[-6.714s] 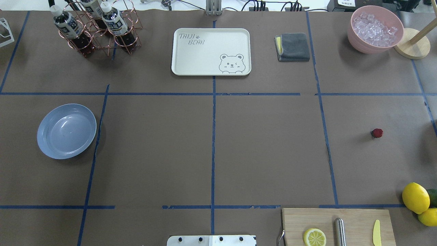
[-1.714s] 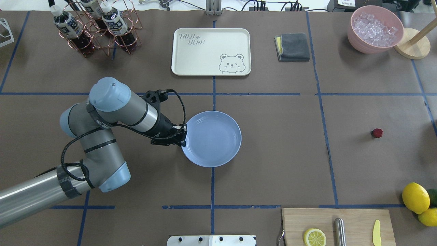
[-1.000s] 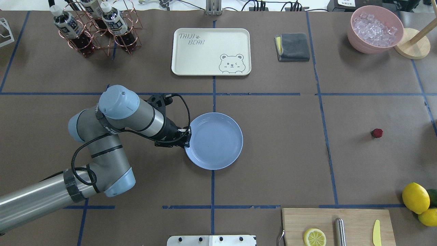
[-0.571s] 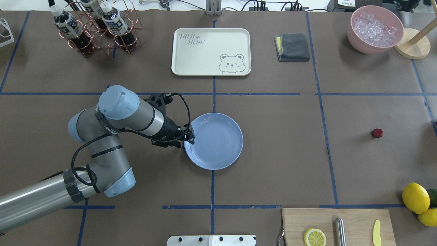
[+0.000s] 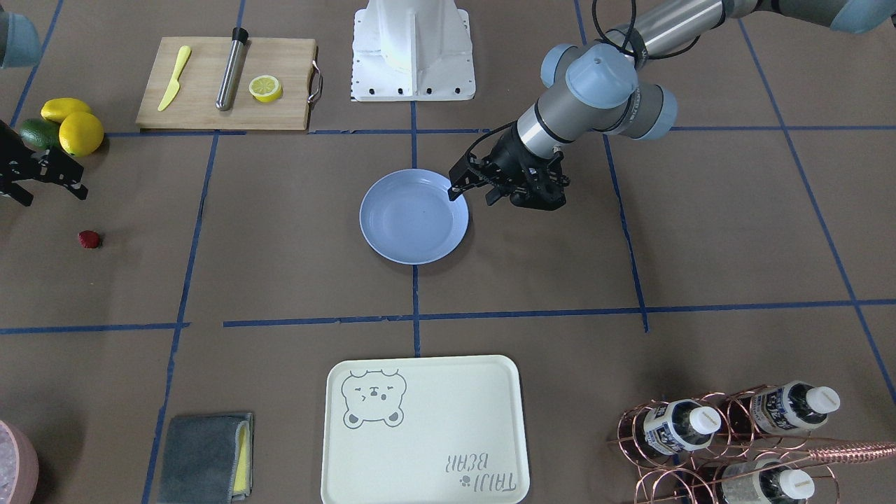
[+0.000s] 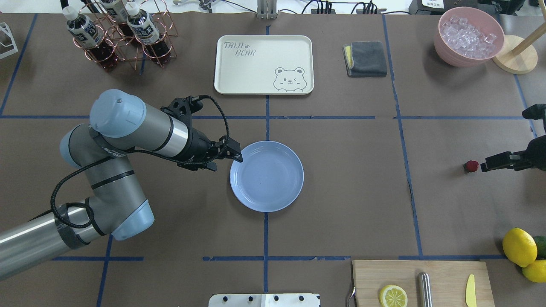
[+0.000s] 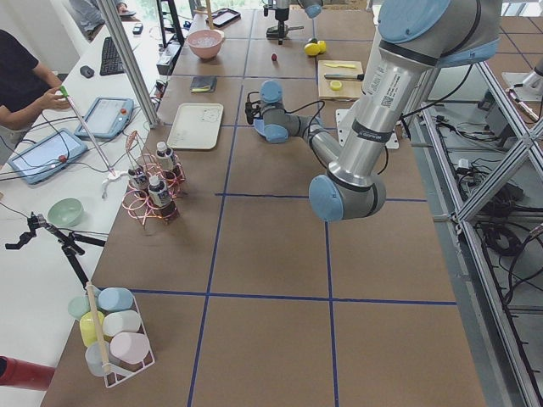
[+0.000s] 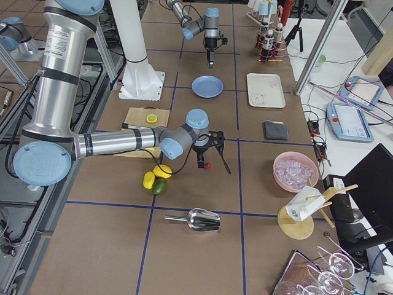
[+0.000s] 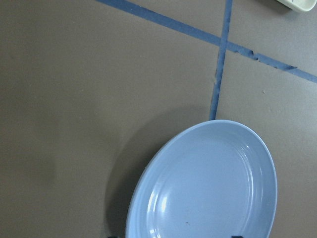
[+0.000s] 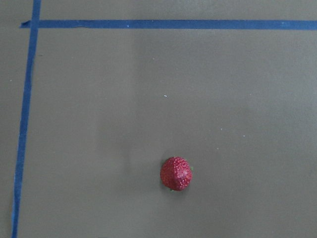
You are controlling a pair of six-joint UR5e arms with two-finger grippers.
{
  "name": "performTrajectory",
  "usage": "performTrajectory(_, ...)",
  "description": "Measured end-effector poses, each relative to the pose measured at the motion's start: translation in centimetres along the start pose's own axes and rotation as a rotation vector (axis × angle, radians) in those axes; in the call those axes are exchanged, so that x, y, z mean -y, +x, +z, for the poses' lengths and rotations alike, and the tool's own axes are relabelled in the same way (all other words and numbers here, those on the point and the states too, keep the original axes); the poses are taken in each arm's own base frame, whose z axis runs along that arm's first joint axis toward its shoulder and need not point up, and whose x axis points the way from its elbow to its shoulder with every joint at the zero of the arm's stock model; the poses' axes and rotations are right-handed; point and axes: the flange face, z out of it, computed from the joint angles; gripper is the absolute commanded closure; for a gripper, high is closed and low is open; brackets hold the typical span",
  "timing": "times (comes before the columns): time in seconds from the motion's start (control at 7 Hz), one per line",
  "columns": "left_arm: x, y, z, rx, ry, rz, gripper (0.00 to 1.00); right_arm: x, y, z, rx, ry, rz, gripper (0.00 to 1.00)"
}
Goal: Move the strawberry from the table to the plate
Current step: 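Grasp the red strawberry with the right gripper while the left gripper releases the plate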
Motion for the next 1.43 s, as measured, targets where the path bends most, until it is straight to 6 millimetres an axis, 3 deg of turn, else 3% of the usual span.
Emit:
performTrajectory(0.29, 0.0, 0.0, 0.0, 0.000, 0.002, -0.013, 0.14, 1.3, -0.8, 3.6, -0.038, 0.009, 0.010, 0.03)
performTrajectory(0.86, -0.1, -0.2, 0.1, 0.002, 0.002, -0.026, 0.12, 1.6, -1.3, 6.4, -0.048, -0.015, 0.008, 0.04)
performTrajectory(1.0, -0.1, -0.2, 0.1, 0.002, 0.002, -0.027, 0.12, 2.0, -1.4, 6.8, -0.051, -0.012, 0.008, 0.09)
performTrajectory(1.29, -0.1, -0.2, 0.1, 0.001, 0.004, -0.027, 0.12, 2.4, -1.5, 7.1, -0.061, -0.002, 0.008, 0.35)
performTrajectory(1.43, -0.1, -0.1, 0.1, 0.000, 0.004, -0.027, 0.12, 2.4, -1.4, 7.1, -0.063, 0.000, 0.009, 0.58)
